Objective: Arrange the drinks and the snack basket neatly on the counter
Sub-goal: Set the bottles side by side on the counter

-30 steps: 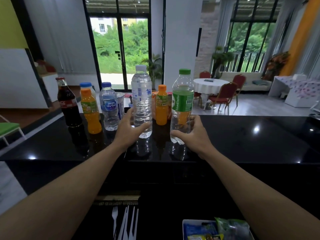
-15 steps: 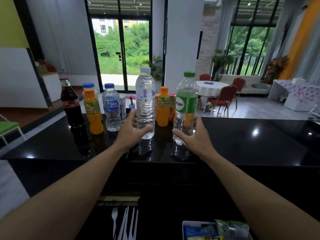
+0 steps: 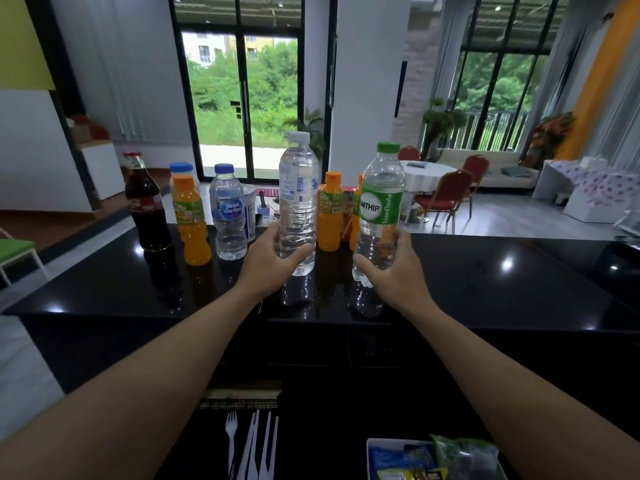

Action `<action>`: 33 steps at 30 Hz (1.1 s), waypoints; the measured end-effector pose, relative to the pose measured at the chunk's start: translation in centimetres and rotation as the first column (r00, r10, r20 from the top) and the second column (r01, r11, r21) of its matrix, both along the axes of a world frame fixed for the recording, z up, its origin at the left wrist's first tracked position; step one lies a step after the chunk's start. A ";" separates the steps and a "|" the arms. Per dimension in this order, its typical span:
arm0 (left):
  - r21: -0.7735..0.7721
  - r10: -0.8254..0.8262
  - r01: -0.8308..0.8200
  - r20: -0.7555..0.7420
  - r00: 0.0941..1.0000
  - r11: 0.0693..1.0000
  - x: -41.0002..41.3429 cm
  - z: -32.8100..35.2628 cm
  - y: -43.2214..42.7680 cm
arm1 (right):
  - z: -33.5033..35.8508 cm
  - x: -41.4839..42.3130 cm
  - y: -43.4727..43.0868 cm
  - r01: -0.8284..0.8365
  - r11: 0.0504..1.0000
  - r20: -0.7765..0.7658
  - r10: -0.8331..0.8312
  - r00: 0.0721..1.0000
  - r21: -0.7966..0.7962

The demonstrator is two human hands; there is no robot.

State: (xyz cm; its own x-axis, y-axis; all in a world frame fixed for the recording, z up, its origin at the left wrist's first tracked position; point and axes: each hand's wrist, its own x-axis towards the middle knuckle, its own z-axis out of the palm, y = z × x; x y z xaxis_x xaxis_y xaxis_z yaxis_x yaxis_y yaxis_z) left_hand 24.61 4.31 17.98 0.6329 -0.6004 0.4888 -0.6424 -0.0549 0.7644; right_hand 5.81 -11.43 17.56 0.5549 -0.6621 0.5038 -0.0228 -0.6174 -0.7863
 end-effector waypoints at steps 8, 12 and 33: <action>0.116 0.059 -0.071 0.104 0.993 0.991 -0.6 0.4 -0.4 | 0.3 -0.4 0.5 0.015 1.000 -0.052 -0.015 0.999 -0.002; 0.192 0.007 -0.020 0.067 0.998 0.981 -1.8 1.8 -0.6 | 0.8 -1.1 0.0 0.019 0.998 -0.117 -0.026 0.993 -0.064; 0.185 -0.050 0.039 0.058 0.997 0.982 -15.4 2.2 -14.8 | 0.8 -16.5 -13.2 0.180 0.983 -0.133 -0.181 0.974 -0.018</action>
State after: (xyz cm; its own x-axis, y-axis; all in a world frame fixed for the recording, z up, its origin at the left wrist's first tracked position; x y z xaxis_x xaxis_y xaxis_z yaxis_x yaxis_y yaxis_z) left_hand 9.16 -10.49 20.13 0.5756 -0.7102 0.4053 -0.6932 -0.1609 0.7026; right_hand -10.65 -24.67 18.37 0.4889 -0.7550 0.4370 -0.2394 -0.5978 -0.7650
